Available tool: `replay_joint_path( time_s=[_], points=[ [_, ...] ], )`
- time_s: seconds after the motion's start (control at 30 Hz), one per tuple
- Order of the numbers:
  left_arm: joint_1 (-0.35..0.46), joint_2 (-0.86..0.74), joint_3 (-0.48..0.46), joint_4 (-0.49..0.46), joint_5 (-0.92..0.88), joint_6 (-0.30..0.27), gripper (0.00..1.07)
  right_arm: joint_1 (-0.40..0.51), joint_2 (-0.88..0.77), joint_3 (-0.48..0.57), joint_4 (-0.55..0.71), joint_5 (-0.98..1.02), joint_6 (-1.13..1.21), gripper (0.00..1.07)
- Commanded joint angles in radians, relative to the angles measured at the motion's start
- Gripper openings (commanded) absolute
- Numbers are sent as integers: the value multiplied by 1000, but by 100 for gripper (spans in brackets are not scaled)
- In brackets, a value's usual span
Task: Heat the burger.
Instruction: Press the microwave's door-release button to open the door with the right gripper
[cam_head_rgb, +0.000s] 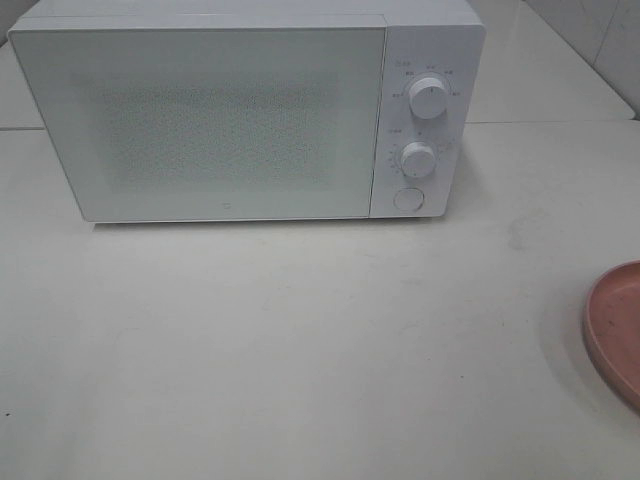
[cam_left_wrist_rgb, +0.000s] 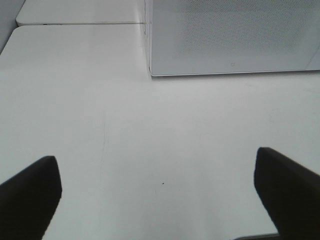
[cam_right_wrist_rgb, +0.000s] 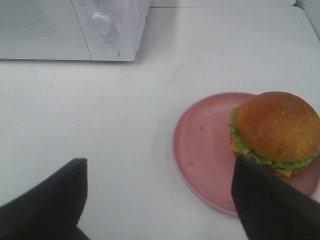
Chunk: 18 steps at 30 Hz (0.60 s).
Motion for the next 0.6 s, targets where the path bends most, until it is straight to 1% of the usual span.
replay_joint_path(
  time_s=[0.03, 0.6],
  points=[
    [-6, -28, 4, -3, -10, -5, 100, -3, -25, 1, -4, -7, -5, 76],
    [-6, -28, 4, -3, -10, -5, 100, -3, -25, 1, -4, -7, -4, 76]
  ],
)
